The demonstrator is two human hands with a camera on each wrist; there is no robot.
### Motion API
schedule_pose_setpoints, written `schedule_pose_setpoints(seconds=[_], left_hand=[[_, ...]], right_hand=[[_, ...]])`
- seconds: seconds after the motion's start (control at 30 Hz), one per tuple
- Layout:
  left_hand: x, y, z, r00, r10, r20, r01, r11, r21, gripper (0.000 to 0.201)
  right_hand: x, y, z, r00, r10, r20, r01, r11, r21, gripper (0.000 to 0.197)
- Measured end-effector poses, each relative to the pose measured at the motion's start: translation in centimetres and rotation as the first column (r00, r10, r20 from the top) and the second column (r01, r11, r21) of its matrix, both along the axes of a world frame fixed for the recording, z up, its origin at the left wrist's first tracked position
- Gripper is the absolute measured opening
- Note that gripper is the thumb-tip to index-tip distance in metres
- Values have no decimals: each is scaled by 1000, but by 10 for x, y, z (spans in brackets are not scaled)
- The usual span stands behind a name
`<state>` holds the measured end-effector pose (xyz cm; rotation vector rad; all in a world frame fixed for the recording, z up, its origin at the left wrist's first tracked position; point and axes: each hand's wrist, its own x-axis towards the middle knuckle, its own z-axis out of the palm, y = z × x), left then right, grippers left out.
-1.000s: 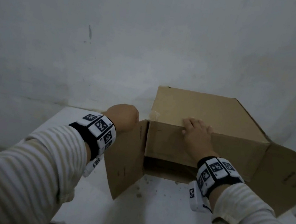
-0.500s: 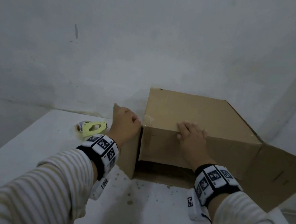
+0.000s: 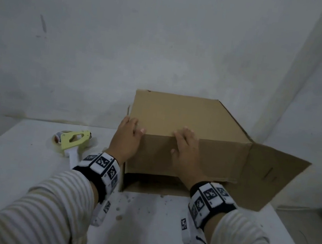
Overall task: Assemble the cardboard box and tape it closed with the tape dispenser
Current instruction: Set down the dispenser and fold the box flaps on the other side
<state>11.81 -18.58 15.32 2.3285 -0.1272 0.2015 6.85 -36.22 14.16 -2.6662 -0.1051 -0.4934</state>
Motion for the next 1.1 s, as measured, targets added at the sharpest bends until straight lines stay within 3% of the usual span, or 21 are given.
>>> schedule_pose_setpoints(seconds=[0.1,0.17,0.27,0.37,0.43,0.57,0.7,0.83,0.9,0.97,1.1], left_hand=[[1,5,1,1000,-21,-17,22,1000,14,53],[-1,6,4,999,-27,-39,27,1000,10,54],[-6,7,9,997,-43,-67,44,999,10,54],[-9,9,11,994,-58,-93,59,998,14,54],[-9,11,11,994,-57,-96,59,998,13,54],[-10,14,12,992,-66,-107,67,998,2,54],[-8,15,12,990,-82,-111,82,997,-4,53],[-6,15,15,988,-106,-113,104,994,-20,52],[-4,16,17,986,-120,-114,117,993,-28,51],[-2,18,19,984,-139,-116,136,990,-32,50],[5,25,20,975,-192,-112,179,977,-116,46]], right_hand=[[-19,5,-18,988,-141,57,122,960,251,50],[-26,8,-29,974,-225,-18,209,870,448,47],[-24,13,-42,920,-230,-317,391,568,724,46],[-19,15,-54,831,-137,-540,557,235,797,45],[-17,14,-58,823,-81,-563,568,140,811,37],[-16,7,-62,871,-48,-490,490,-6,872,42],[-21,5,-61,872,-92,-481,475,-74,877,43],[-27,7,-55,828,-194,-527,508,-141,850,16],[-31,7,-50,804,-273,-528,495,-182,849,14],[-43,10,-43,810,-327,-486,462,-153,873,15],[-63,11,-24,820,-461,-340,377,-11,926,10]])
